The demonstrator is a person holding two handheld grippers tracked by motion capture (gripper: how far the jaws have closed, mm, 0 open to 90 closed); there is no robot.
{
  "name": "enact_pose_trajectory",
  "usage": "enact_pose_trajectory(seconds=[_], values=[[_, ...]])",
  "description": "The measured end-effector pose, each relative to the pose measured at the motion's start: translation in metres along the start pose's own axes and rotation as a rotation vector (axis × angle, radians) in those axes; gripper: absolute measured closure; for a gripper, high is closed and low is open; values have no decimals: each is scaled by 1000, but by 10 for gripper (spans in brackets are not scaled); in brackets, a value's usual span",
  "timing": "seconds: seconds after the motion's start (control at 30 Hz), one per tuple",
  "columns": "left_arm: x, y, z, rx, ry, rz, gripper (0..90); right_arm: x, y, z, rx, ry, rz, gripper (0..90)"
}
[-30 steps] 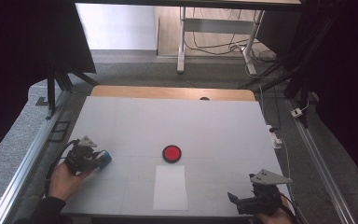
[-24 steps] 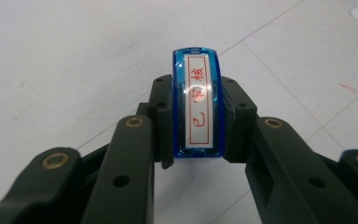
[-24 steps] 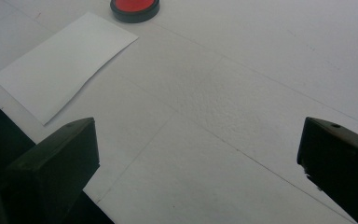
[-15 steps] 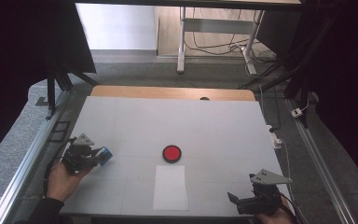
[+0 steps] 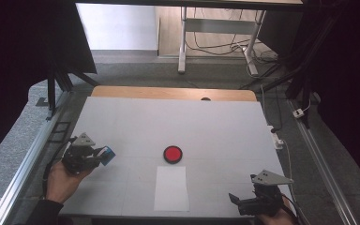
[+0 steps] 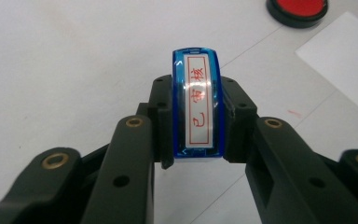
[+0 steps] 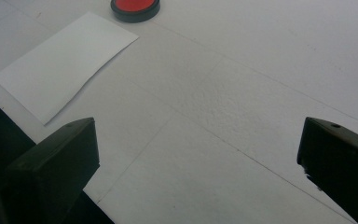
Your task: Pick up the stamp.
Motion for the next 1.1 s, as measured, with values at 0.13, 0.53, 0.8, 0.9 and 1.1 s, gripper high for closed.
enact_pose_trajectory(seconds=[0.13,0.53,0.8,0.9,1.1], values=[[-2,2,2,16,12,-7,696,0,0,0,0,0,-1,0],[-20,17,14,68,98,-34,695,0,0,0,1,-1,-3,0],[-26,26,14,116,108,-50,696,0,0,0,-1,-2,-1,0],[-30,30,14,123,109,-66,696,0,0,-1,0,-1,-1,0],[-39,37,15,147,122,-68,696,0,0,-1,0,-4,2,0]])
Point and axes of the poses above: each handheld gripper's, and its own axes: z roughly backward along the jaws, x roughly out of its underside, y roughly to its right, the point moved 6 cm from there along -z, roughly forward along the jaws, and after that the axes turned 8 degrees about x, right-handed, at the moved point
